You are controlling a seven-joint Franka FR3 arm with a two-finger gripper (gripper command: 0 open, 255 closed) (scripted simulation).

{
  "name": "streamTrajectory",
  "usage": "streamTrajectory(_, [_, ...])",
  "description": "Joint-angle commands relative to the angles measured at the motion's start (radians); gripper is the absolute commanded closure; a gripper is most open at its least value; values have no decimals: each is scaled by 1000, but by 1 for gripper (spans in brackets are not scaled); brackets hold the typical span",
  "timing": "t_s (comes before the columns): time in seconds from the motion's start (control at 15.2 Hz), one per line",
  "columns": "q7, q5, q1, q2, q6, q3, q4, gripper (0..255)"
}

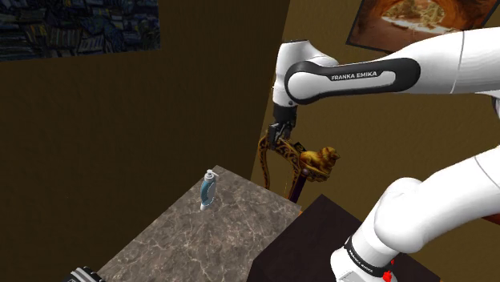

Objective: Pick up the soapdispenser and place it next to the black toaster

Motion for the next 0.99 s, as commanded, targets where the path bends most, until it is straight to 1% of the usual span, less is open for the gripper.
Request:
streamTrajectory(0.0, [13, 3, 4, 72, 49, 11, 21, 0])
streamTrajectory(0.46, [40, -9, 10, 336, 194, 31, 127, 0])
streamTrajectory(0.92, [66, -33, 25, 607, 284, 42, 295, 0])
